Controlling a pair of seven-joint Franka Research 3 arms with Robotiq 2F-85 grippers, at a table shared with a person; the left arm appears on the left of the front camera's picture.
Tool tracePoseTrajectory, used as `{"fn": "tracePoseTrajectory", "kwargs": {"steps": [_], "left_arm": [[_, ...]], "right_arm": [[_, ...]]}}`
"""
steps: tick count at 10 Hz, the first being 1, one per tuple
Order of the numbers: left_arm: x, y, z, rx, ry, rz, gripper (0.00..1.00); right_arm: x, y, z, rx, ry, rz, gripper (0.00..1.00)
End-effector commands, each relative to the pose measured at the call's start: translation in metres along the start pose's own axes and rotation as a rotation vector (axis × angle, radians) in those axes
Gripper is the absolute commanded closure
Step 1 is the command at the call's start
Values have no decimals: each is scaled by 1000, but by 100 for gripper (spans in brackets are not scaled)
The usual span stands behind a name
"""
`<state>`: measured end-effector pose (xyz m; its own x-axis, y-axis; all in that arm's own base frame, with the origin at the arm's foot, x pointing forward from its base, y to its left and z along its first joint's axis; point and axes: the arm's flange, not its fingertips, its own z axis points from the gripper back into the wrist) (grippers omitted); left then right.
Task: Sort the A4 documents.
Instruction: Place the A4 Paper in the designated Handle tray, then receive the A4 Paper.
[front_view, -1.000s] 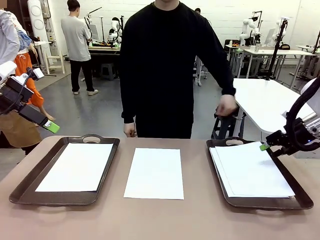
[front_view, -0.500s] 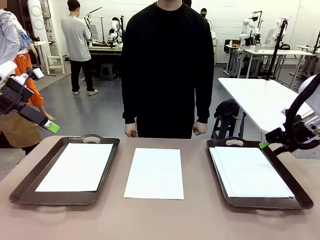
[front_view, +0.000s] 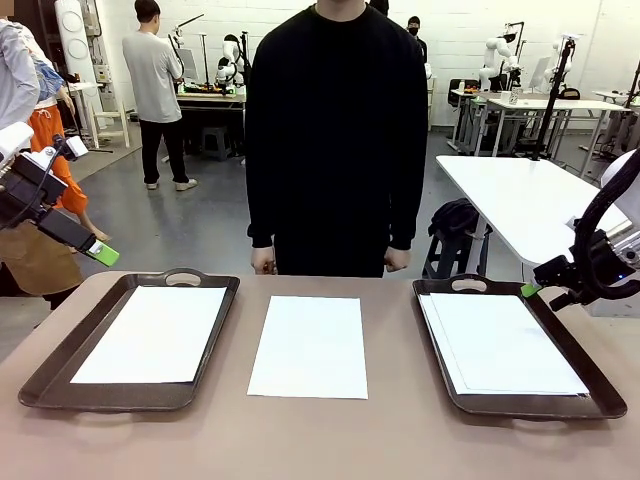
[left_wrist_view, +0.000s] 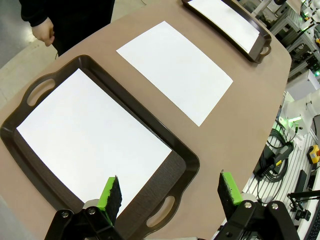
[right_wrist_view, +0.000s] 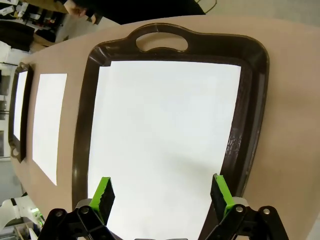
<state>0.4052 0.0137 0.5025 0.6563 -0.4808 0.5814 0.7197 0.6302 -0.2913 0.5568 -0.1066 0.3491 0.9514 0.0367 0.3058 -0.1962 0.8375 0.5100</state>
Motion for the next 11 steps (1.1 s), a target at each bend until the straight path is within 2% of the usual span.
{"fn": "tracePoseTrajectory", "kwargs": {"steps": [1,9,11], "left_arm": [[0,0,1,0,-1,-4,0],[0,0,1,0,-1,-4,0],[0,0,1,0,-1,-4,0]], "right_arm": [[1,-1,1,5,4,10,0],[0,0,0,0,0,0,0],[-29,41,72,-65,-149,376,0]]}}
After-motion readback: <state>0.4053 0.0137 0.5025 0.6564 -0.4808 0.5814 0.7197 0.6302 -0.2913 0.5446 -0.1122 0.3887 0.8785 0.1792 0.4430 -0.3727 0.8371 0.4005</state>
